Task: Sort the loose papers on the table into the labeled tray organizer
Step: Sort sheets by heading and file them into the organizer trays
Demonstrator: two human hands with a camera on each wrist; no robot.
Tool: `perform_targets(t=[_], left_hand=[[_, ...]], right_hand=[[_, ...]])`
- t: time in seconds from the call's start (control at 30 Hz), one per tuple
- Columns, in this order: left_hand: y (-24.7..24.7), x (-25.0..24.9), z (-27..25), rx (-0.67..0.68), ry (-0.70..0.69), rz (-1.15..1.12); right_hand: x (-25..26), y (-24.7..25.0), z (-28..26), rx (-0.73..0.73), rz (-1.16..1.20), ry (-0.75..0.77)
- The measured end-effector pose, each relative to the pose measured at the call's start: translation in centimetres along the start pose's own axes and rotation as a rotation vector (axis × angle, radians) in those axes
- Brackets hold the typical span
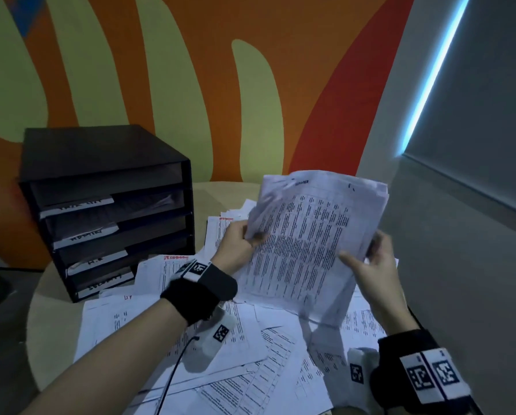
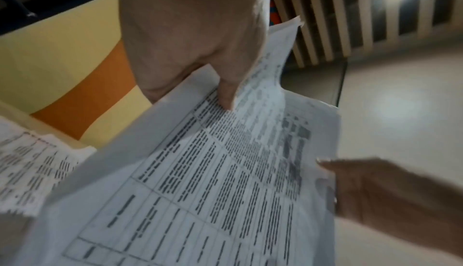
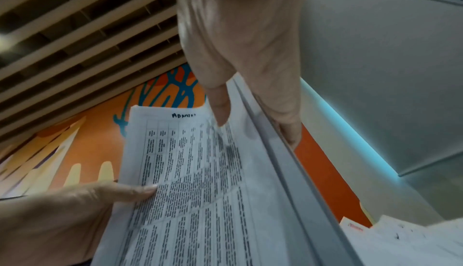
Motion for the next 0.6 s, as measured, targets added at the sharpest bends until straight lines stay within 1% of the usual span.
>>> perform_targets(t=[0.07,0.13,0.17,0.23,0.27,0.33,0.4,0.43,0.47,0.5,0.53,0.57,0.6], left_hand=[[0.3,-1.1,0.8,-0.058,-0.093,0.084],[0.5,-3.5,1.1,-0.075,-0.248,0.247],[0.7,-4.8,1.2,-0.064,-0.325,0.347],[1.2,-7.1,1.4,-0.012,-0.46,0.54],[1.3,-8.2,1.3,0.025,-0.515,0.624],[1.6,-9.9,0.8,0.084,-0.567,0.735],[2.4,-10.6,0.3,0.098,-0.581,0.733],[3.0,-10.5,0.0,0.058,-0.583,0.69],[3.9,-9.9,-0.1,-0.018,-0.574,0.655],[5.0,-9.1,-0.1,-0.126,-0.539,0.64],[6.1,-8.4,-0.4,-0.234,-0.462,0.625],[7.3,-7.5,-0.7,-0.309,-0.354,0.544],[8.3,-7.1,-1.3,-0.35,-0.243,0.39]], right_hand=[[1.3,0.8,0.8,-0.12,-0.113,0.116],[3.2,1.5,1.6,-0.189,-0.227,0.271],[3.9,1.7,2.0,-0.188,-0.281,0.354],[5.2,1.6,2.8,-0.17,-0.422,0.459],[5.7,1.4,3.1,-0.143,-0.487,0.483],[6.5,0.8,3.4,-0.056,-0.485,0.454],[6.8,0.0,3.0,0.081,-0.314,0.36],[6.5,-0.4,2.9,0.125,-0.227,0.314],[5.9,-0.6,2.8,0.149,-0.17,0.279],[5.2,-0.8,2.7,0.142,-0.119,0.249],[4.4,-0.8,2.5,0.122,-0.063,0.217],[3.4,-1.0,2.6,0.1,-0.01,0.183],[2.8,-1.1,2.4,0.075,0.031,0.15]])
Point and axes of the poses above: each hand's wrist, its own z-axis towards the middle knuckle, its own y-axis out of the back of the hand, x = y × z, the point moved 2 cm from there along z, towards the middle knuckle, and after that the axes turned 2 degrees about y, right-handed, at the moved point
